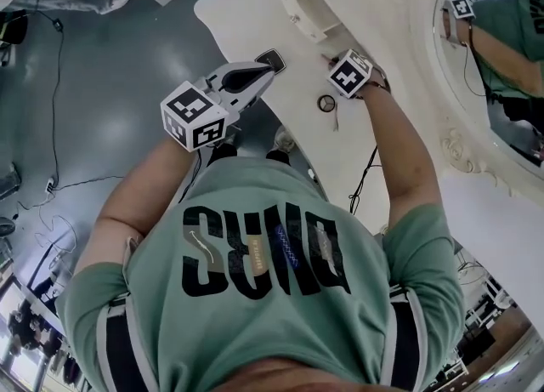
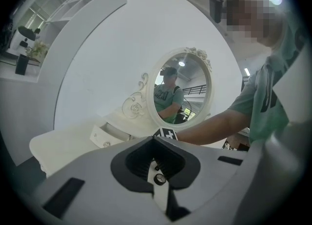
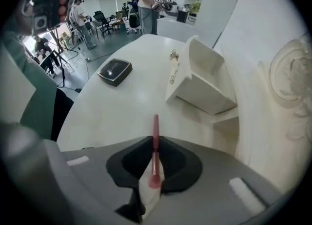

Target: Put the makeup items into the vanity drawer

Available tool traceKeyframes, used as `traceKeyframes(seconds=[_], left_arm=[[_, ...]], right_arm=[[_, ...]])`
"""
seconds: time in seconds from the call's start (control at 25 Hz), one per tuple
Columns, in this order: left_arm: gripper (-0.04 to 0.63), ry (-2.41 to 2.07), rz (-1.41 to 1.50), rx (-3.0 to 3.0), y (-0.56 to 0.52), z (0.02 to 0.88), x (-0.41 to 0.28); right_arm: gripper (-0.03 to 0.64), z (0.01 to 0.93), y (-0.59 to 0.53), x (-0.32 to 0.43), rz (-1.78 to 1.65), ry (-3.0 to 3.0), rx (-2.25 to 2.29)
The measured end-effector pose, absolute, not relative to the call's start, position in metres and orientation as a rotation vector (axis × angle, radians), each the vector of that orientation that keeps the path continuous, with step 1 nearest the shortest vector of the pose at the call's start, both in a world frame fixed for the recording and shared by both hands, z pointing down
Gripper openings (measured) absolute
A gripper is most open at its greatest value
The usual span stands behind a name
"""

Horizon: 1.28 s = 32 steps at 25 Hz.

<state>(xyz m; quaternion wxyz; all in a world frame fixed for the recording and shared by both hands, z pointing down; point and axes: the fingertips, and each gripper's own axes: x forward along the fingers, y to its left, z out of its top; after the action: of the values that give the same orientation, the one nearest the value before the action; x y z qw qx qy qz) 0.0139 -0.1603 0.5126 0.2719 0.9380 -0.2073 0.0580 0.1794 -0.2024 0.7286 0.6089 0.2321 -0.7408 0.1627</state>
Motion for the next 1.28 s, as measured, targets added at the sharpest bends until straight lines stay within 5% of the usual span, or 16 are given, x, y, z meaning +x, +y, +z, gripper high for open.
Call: traceKeyframes(seconds=[0.8, 1.28], left_arm=[[0.0, -0.68, -0.083, 2.709, -0.165, 0.342, -0.039], [0.0, -0.663, -0.105, 2.775, -0.169, 0.305, -0.04]], right_arm=[[0.052, 0.375, -0.154, 0.166, 0.452, -2.625, 1.213], [0.052, 0.287, -0.126, 0.174, 0.34, -3.041, 1.277]])
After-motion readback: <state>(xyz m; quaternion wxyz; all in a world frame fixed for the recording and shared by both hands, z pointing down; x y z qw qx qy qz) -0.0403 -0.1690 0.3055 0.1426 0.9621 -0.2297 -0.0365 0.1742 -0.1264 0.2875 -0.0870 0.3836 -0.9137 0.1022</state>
